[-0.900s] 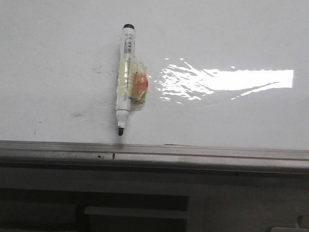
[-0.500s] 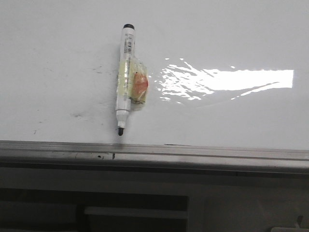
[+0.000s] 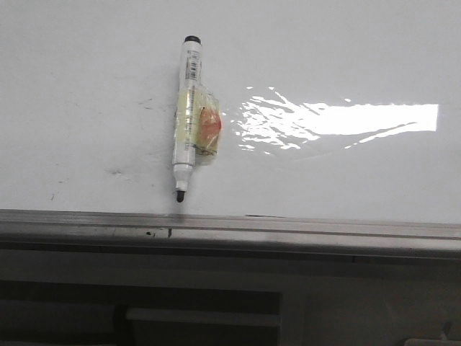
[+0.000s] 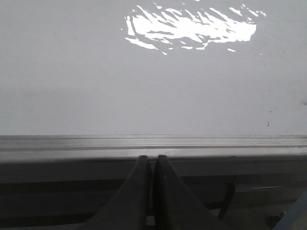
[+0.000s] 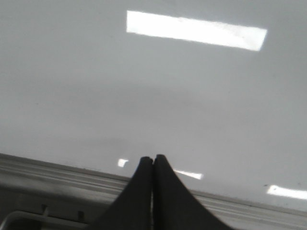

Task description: Write number 5 on whiteboard

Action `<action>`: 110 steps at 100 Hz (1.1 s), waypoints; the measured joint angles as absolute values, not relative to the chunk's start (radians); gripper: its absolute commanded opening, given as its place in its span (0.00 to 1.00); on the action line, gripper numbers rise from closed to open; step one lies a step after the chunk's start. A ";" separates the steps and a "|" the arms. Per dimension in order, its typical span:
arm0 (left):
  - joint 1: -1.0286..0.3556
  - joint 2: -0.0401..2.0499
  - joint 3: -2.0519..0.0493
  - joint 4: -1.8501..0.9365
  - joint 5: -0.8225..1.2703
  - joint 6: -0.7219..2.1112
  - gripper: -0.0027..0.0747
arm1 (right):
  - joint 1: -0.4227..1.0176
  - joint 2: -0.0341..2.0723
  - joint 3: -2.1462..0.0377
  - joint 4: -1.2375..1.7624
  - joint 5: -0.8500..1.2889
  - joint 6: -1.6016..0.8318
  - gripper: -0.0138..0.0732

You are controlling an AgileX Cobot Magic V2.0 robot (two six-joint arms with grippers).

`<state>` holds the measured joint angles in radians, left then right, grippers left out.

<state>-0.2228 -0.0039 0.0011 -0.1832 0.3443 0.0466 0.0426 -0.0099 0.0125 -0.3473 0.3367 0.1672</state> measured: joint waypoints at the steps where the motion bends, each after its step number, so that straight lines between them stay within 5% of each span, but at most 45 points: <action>1: -0.223 -0.004 0.001 -0.183 0.344 0.047 0.01 | 0.043 -0.010 0.013 -0.359 0.337 0.167 0.09; 31: -0.223 -0.004 0.001 -0.240 0.277 0.047 0.01 | 0.040 -0.010 0.013 -0.648 0.212 0.167 0.09; 60: -0.223 -0.004 0.001 -0.609 0.031 0.047 0.01 | 0.040 -0.010 0.013 -0.507 -0.129 0.263 0.09; 83: -0.223 -0.004 -0.001 -0.718 0.000 0.046 0.01 | 0.040 -0.010 0.010 -0.194 -0.006 0.375 0.09; 110: -0.223 0.170 -0.207 -0.516 0.288 0.046 0.01 | 0.040 0.077 -0.211 -0.109 0.277 0.372 0.09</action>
